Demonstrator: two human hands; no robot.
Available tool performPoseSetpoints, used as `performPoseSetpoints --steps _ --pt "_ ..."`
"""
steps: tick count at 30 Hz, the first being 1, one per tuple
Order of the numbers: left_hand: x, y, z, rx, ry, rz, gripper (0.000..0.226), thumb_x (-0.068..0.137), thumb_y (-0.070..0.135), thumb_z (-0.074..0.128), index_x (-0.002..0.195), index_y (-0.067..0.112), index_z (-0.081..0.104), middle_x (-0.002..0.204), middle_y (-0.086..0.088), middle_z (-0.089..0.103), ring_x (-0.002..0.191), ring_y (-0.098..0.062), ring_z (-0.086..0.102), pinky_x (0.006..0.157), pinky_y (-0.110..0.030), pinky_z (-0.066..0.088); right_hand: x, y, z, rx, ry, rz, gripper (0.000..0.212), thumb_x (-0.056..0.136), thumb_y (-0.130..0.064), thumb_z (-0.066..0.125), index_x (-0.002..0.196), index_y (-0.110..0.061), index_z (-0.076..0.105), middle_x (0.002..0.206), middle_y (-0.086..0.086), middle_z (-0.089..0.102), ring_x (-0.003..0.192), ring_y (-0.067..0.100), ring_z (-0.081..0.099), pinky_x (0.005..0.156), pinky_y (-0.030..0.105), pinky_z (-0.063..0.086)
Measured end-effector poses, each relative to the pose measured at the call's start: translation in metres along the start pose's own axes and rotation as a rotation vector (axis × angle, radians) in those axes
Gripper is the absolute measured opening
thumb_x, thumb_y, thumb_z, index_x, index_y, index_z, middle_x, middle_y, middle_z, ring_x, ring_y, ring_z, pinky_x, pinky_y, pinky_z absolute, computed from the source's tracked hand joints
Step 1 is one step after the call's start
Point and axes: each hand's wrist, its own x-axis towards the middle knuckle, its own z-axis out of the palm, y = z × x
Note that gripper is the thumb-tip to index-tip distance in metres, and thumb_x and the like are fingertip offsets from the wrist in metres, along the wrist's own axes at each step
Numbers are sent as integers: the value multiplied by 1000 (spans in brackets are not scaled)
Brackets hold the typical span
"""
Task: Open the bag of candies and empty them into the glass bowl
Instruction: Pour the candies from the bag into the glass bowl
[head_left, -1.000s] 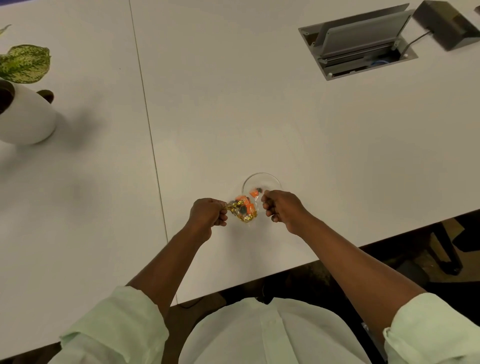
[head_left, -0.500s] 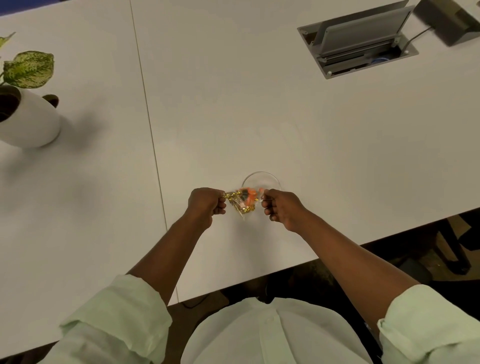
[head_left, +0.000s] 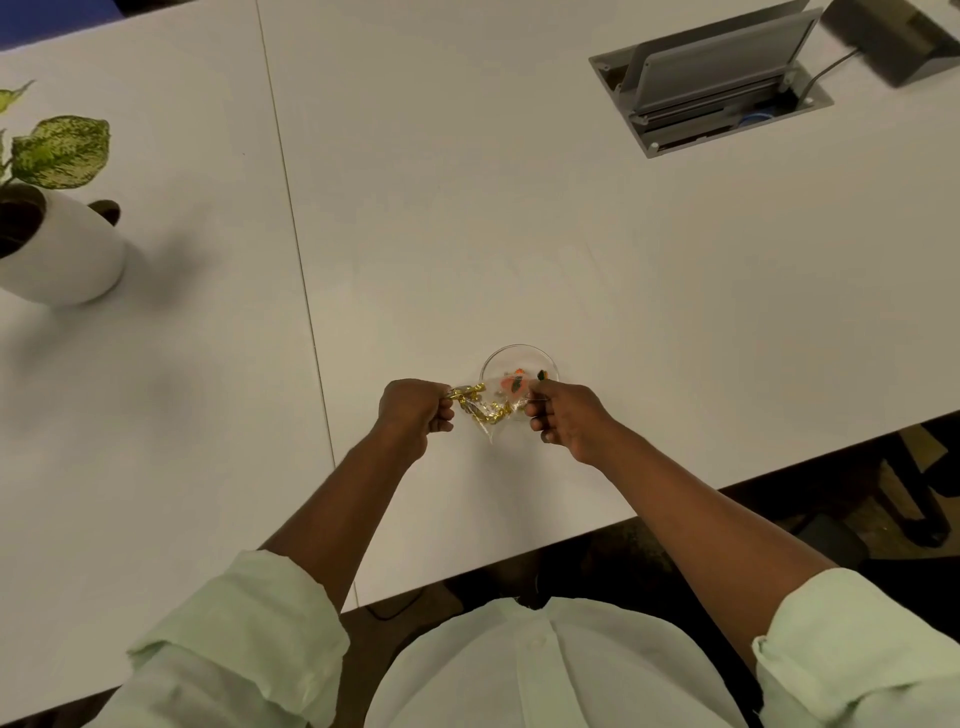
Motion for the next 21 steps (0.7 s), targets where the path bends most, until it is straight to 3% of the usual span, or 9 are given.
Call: performPoseSetpoints --steps 8,16,21 --pt "-2 -5 0 -23 30 11 16 94 -3 49 89 -2 64 68 -9 53 54 -17 48 38 -21 46 1 -3 -1 -6 -19 -9 14 94 -18 57 87 -10 66 62 2 61 50 15 49 49 25 32" --pt "0 0 -2 -36 52 30 23 93 -4 48 80 2 65 68 -9 54 54 -18 49 39 -22 47 1 -7 -1 -23 -49 -4 15 93 -20 59 82 -11 65 66 3 60 52 15 49 49 24 32" --pt "1 -1 -5 -20 60 49 15 92 -3 51 89 -2 66 69 -11 56 54 -19 50 40 -23 47 0 -9 -4 -31 -58 -19 18 95 -23 59 84 -12 66 66 2 59 52 15 49 50 24 32"
